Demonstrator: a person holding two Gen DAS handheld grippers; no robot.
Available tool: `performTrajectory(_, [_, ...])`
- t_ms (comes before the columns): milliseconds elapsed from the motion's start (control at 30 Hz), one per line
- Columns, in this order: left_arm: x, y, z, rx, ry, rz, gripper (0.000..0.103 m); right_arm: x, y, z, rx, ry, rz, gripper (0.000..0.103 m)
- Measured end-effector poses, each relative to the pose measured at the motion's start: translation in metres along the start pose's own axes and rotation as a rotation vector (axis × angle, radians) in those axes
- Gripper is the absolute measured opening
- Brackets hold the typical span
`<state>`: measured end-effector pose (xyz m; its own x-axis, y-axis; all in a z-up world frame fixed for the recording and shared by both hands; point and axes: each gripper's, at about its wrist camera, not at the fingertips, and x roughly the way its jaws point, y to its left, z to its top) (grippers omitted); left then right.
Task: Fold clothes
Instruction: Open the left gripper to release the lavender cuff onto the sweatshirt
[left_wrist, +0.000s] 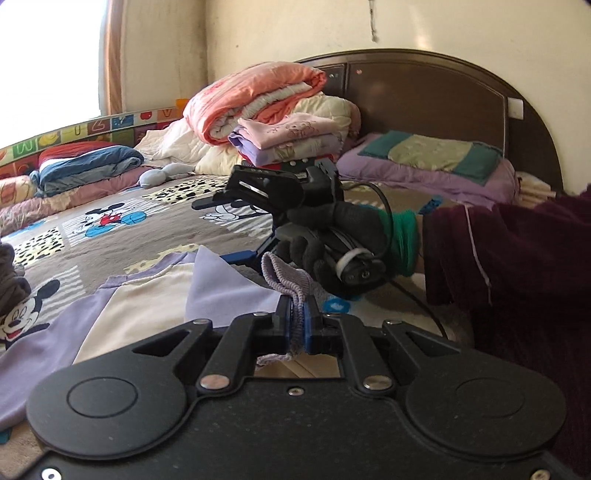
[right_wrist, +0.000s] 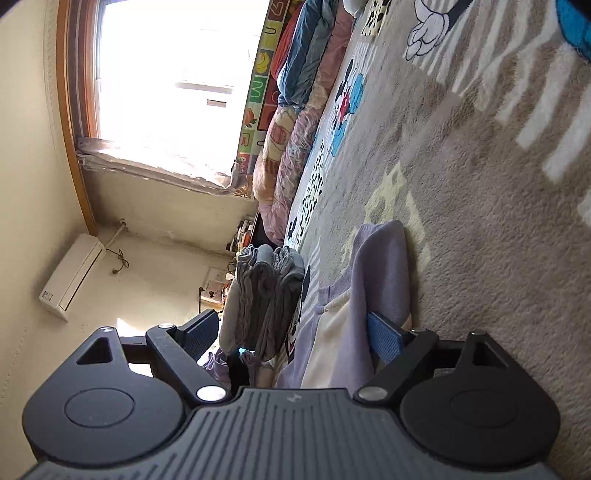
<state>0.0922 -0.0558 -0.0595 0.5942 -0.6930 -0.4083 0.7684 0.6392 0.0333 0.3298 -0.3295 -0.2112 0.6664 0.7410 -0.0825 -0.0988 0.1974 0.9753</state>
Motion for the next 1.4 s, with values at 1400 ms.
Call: performTrajectory(1400, [0.03, -0.003, -0.029, -0.173, 0.125, 0.004, 0.038, -0.091, 0.101, -0.069, -0.695, -0.038, -0.172, 0.067])
